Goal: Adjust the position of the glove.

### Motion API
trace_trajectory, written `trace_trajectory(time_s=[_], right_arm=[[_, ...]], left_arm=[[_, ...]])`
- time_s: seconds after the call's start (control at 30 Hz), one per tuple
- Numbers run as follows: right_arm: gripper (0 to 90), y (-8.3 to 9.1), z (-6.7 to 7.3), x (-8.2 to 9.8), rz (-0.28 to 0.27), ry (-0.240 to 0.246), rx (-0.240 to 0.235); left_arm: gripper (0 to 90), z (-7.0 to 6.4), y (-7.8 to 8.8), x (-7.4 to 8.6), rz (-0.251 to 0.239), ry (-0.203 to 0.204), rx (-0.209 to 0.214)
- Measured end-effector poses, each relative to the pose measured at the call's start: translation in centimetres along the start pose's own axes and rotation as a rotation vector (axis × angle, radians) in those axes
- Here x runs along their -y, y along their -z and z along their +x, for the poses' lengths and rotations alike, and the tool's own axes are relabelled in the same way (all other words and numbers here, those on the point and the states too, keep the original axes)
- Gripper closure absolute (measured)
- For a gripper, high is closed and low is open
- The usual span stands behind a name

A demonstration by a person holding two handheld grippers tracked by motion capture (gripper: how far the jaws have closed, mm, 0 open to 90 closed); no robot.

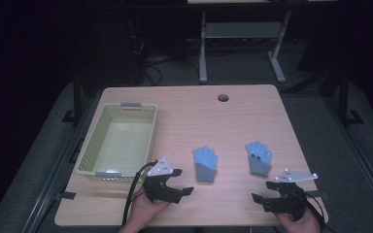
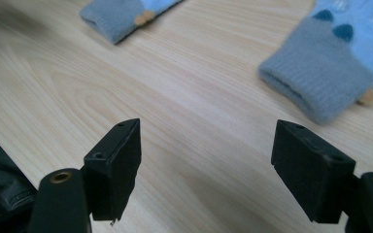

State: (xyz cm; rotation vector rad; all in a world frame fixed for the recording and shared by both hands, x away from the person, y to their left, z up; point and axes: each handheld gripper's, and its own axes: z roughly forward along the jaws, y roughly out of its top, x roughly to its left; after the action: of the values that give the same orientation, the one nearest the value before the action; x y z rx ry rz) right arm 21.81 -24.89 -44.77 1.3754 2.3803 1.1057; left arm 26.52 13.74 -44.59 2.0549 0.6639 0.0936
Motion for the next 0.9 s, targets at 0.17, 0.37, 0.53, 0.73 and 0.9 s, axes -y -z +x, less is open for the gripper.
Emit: trace_trajectory(time_s=[0.17,0.37,0.53,0.73,0.9], right_arm=[[25.4,-0.1,-0.1,-0.2,-0.004,0.008,-0.004],[24.7,-0.1,-0.2,-0.5,-0.017,0.008,0.020],[23.2,-0.4,-0.5,-1.5,-0.020,0.027,0.006],[23.3,-0.5,-1.2,-2.7,-0.020,0.057,0.009],[23.3,-0.1,-2.0,-3.4,-0.033,0.059,0.012]], left_arm=[[21.8,0.2,0.0,0.1,-0.008,0.018,0.015],[21.9,0.5,0.2,0.4,-0.019,0.043,0.029],[21.8,0.9,0.4,0.4,-0.032,0.063,0.034],[21.8,0.8,0.4,0.3,-0.038,0.058,0.040],[21.8,0.6,0.3,0.4,-0.035,0.063,0.048]])
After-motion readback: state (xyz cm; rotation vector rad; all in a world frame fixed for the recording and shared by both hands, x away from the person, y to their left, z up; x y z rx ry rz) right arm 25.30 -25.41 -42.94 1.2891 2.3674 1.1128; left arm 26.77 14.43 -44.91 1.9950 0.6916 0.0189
